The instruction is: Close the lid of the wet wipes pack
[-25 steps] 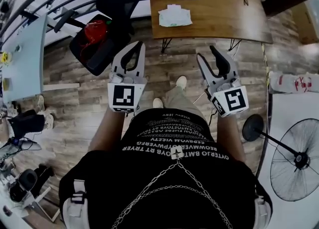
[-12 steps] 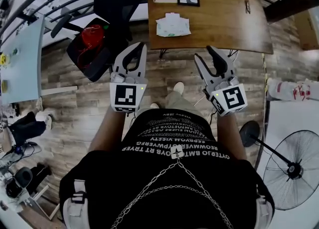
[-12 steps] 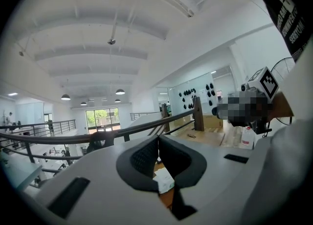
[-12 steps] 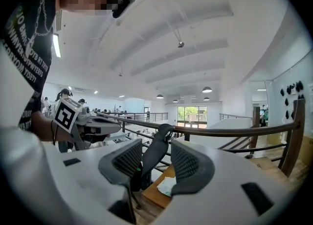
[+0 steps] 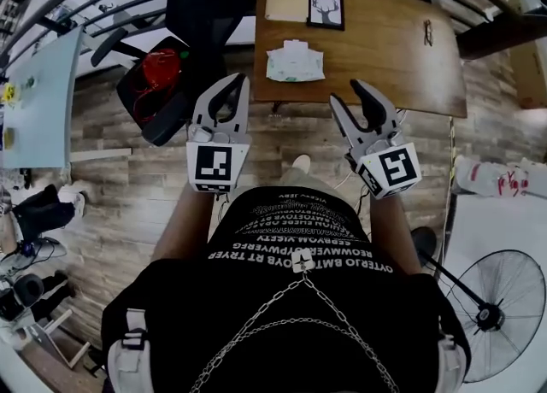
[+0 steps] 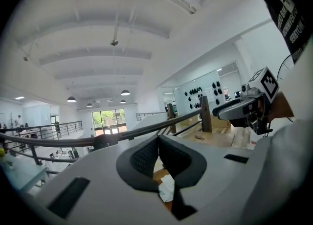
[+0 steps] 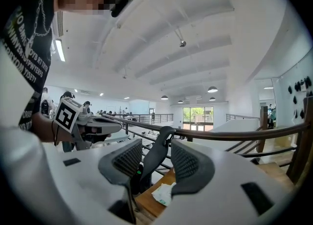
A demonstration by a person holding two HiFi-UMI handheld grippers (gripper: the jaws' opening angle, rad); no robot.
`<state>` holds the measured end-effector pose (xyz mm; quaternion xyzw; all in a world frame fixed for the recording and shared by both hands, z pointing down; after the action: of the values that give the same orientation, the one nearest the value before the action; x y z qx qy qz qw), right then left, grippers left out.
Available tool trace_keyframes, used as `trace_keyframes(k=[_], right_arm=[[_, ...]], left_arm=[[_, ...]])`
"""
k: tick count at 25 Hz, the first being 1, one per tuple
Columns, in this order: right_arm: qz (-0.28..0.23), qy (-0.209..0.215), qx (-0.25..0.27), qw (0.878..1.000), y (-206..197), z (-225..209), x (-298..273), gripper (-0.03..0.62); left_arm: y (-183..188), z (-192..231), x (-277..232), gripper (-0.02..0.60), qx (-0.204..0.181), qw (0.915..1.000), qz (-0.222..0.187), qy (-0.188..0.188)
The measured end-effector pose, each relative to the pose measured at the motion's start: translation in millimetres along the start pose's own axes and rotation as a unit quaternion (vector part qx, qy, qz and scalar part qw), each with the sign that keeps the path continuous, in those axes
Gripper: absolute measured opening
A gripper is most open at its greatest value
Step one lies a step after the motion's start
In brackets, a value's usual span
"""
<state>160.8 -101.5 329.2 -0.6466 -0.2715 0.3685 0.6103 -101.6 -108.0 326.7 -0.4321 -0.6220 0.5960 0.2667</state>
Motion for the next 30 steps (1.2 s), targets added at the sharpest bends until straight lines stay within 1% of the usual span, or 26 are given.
trace_keyframes(k=[5,11,16,22,27,30], right_arm=[[-0.004,0.015,0.014,1.000,0,-21,-8,0.174],[-0.011,0.035,0.022,0.999,0,-53,-9,0.174],[-0.017,0.040,0.018,0.999,-2,-72,-10,0.173],[-0.007,0.058,0.009,0.998,-9,-76,-22,0.175],[0.006,0.066,-0.001,0.998,-18,-73,-34,0.175],[0.009,0.067,-0.004,0.998,-21,-72,-46,0.176]], left_arm=[[6,-5,-16,0.028,0.006,0.9998,-0.002,0.017],[14,-19,-34,0.028,0.005,0.9990,-0.006,0.044],[23,-32,-45,0.028,-0.011,0.9985,-0.010,0.052],[20,-30,-48,0.028,-0.010,0.9979,0.004,0.064],[9,-23,-46,0.028,-0.003,0.9977,0.020,0.065],[5,-14,-52,0.028,-0.002,0.9979,0.021,0.061]])
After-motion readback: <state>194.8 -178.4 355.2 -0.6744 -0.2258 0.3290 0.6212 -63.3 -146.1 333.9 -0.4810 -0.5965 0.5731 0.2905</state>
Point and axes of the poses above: the fingertips, and each gripper's own axes: x backward along the fingers, z to its left, y out of its top, the point moved 9 cm from there along x, backward along the fingers, and after that the axes turned 4 degrees about -y, right-handed, at the moved point
